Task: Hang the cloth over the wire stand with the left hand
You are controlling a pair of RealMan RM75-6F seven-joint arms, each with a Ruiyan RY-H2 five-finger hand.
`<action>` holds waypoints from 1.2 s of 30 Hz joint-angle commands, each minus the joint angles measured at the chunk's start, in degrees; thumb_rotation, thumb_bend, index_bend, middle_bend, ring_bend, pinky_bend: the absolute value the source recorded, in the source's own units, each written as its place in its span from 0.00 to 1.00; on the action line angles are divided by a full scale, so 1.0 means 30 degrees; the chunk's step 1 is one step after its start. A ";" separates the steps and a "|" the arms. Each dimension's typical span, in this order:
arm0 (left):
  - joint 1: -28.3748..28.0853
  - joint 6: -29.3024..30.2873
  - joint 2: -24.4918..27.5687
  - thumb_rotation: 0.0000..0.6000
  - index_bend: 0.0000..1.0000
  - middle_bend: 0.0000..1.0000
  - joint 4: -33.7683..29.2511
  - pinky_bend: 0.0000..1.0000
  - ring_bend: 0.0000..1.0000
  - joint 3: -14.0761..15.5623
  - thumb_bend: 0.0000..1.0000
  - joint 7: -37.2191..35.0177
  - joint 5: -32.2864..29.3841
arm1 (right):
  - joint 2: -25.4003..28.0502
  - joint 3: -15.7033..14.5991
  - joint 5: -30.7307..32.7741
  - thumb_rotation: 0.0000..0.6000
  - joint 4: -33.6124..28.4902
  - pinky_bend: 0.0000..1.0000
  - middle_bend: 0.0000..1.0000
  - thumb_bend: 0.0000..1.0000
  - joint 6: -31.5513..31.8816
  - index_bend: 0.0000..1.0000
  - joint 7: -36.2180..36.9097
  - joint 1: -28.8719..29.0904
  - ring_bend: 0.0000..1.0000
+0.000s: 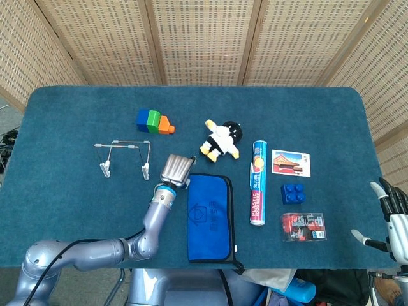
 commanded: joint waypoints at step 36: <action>-0.2703 -0.0457 -0.0919 1.00 0.39 0.89 0.1749 0.98 0.86 -0.0569 0.36 -0.1044 -0.5508 | 0.0019 -0.0112 0.0228 1.00 -0.0030 0.00 0.00 0.00 -0.0743 0.01 -0.0095 0.0298 0.00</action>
